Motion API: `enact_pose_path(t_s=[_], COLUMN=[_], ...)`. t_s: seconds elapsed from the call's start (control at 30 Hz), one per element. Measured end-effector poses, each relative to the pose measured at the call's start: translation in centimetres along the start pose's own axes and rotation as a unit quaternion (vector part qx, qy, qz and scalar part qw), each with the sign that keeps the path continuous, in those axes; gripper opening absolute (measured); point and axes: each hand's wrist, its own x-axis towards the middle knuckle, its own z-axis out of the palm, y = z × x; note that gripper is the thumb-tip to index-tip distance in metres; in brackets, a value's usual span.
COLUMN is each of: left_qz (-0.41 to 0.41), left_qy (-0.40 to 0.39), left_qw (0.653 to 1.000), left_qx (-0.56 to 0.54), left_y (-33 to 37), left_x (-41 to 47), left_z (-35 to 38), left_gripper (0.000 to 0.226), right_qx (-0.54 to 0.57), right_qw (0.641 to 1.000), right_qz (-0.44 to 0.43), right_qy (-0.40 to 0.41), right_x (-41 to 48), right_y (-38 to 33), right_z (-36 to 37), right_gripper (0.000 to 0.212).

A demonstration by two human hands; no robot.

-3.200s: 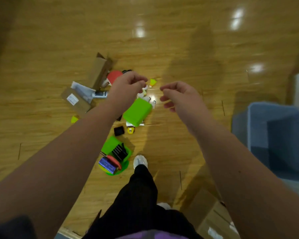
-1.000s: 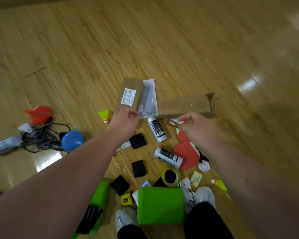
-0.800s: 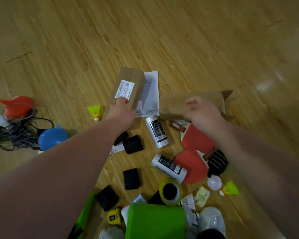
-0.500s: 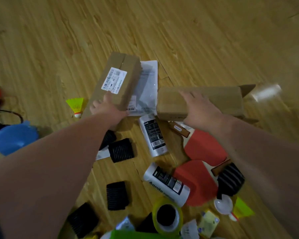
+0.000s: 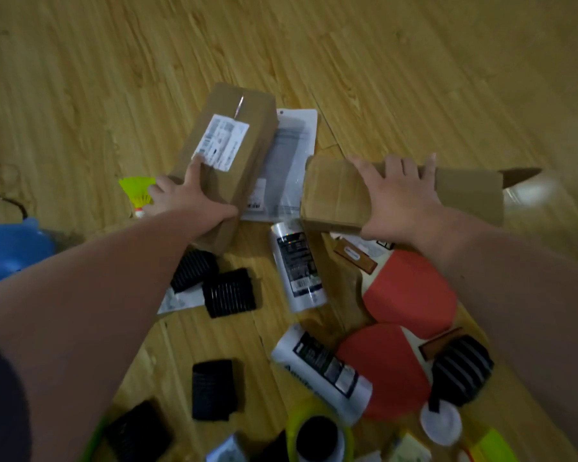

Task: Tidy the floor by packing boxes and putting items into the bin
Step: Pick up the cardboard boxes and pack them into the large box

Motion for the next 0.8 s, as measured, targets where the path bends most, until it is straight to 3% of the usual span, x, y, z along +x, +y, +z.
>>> enact_pose_path(t_s=[0.13,0.37,0.63,0.8], left_qz=[-0.021,-0.084,-0.141,-0.171], left_qy=[0.011,-0.024,-0.060,-0.045], left_qw=[0.999,0.989,0.968,0.957], left_qx=[-0.040,-0.118,-0.199,-0.228], left_y=[0.0,-1.0,-5.7,-9.3], left_x=[-5.4,-18.3,-33.7,-43.9], left_z=[-3.7,-13.6,-30.6,-40.9], left_gripper=[0.115,0.114,0.116,0.117], right_qx=[0.103,0.216,0.284,0.240], right_qw=[0.991,0.968,0.950,0.964], right_qz=[0.053,0.113,0.059,-0.018], right_qy=[0.060,0.051,0.113,0.110], right_x=[-5.1,-16.9,-30.7,-38.5], right_y=[-1.7,-4.8,-9.1,-12.5], right_z=[-4.6,-17.2,-35.6,-45.9], right_gripper=[0.124,0.125,0.128,0.128])
